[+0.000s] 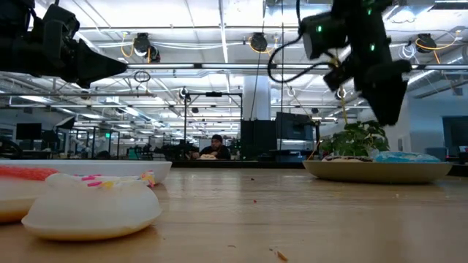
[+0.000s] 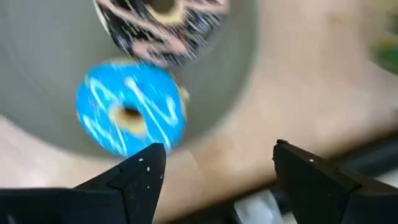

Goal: Pick & Place donuts
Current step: Put the large pink donut on the gray plate

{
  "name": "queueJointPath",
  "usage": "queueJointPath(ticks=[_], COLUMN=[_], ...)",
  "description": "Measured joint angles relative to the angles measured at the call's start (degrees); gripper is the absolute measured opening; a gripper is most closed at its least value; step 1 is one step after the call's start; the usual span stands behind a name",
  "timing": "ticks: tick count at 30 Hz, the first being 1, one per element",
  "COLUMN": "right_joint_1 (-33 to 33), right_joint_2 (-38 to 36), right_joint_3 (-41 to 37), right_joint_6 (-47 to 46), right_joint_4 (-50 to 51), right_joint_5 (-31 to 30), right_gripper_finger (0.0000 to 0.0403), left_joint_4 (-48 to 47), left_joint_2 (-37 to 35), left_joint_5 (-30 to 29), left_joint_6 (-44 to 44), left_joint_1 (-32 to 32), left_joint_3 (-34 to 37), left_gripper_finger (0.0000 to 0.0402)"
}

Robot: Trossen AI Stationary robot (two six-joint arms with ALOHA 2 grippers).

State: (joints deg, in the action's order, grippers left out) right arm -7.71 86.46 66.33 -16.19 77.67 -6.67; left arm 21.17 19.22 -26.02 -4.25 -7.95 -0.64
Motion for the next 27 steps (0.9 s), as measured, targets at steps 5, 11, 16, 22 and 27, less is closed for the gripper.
queueJointPath(ticks=[5, 11, 16, 22, 27], right_joint_1=[7.78, 18.45, 25.44, 31.07, 32.62], right_joint_2=[-1.15, -1.44, -1.28, -1.27, -1.27], right_joint_3=[8.08, 12.23, 12.14, 12.14, 12.14], right_joint_6=[-6.81, -18.32, -25.54, -28.22, -26.91], right_joint_4=[6.75, 4.31, 3.37, 3.26, 0.53], right_joint_5=[-5.15, -3.61, -0.75, 0.96, 1.95], right_gripper_finger=[0.0256, 0.0185, 0.0116, 0.0040, 0.0005], left_joint_4=[0.00, -0.06, -0.07, -0.07, -0.38], left_joint_2=[0.02, 0.02, 0.02, 0.02, 0.02], left_joint_5=[0.00, 0.00, 0.00, 0.00, 0.30], left_joint_6=[0.00, 0.02, 0.37, 1.03, 1.79], left_joint_1=[-0.01, -0.02, -0.02, -0.02, -0.01], left_joint_3=[0.00, 0.00, 0.00, 0.00, 0.00], left_gripper_finger=[0.0026, 0.0026, 0.0026, 0.0026, 0.0026])
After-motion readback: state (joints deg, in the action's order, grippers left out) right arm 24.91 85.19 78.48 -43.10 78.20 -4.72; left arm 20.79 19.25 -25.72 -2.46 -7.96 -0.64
